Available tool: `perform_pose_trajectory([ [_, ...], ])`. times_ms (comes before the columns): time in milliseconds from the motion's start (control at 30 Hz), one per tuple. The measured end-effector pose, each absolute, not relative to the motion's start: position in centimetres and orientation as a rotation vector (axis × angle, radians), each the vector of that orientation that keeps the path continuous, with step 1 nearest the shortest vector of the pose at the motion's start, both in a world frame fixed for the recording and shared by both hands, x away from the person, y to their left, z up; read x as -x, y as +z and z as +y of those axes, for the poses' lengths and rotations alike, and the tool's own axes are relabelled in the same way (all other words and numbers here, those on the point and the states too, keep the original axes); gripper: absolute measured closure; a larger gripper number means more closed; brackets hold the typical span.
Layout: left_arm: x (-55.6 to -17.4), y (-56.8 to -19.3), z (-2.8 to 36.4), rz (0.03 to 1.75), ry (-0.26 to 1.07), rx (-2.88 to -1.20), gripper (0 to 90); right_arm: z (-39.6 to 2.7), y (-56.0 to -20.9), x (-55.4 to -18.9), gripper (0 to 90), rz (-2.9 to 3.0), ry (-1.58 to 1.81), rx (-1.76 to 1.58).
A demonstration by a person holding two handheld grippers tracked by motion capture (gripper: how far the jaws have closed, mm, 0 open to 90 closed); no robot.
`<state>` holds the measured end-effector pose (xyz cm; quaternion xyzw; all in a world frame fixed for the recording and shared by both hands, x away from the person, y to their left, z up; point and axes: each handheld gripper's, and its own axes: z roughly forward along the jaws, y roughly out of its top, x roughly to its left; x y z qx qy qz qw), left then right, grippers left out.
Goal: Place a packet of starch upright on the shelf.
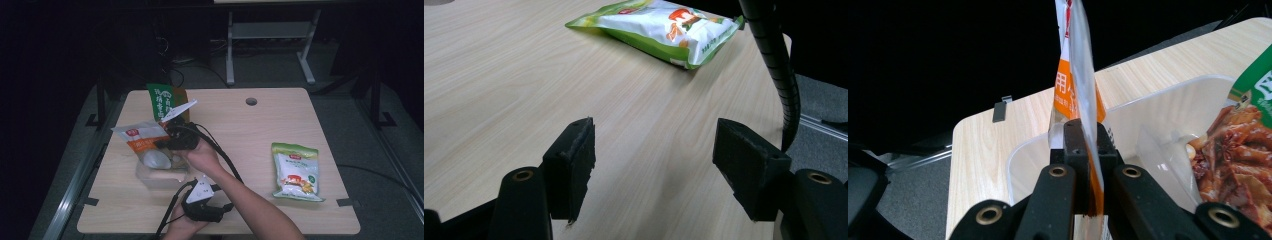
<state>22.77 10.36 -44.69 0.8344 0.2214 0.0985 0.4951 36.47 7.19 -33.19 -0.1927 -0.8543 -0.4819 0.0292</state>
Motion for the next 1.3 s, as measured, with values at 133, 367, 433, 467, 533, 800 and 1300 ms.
perform_pose_trajectory([
  [133,-22.7,-44.8,10.6,0.55,0.24,-2.018,32.2,7.7,-33.8,-36.7,89.9,-2.631,-1.459,0.599],
  [367,-22.5,-44.7,10.9,0.572,0.225,-1.992,32.1,8.4,-35.0,-37.3,89.4,-2.697,-1.343,0.571],
  [433,-22.6,-44.6,10.9,0.566,0.228,-1.997,32.0,8.5,-35.3,-37.3,88.4,-2.72,-1.319,0.567],
  [467,-22.6,-44.6,11.0,0.559,0.231,-2.007,32.0,8.5,-35.3,-37.4,87.3,-2.711,-1.32,0.568],
  [533,-22.6,-44.7,10.9,0.56,0.231,-2.004,31.8,8.3,-35.0,-37.5,85.1,-2.711,-1.319,0.57],
  [800,-22.3,-44.7,10.6,0.563,0.214,-2.008,31.6,9.3,-32.9,-37.9,73.3,-2.849,-1.18,0.475],
  [1300,-21.7,-44.8,9.9,0.503,0.248,-2.029,30.2,8.7,-32.3,-36.9,89.8,-2.685,-1.313,0.625],
])
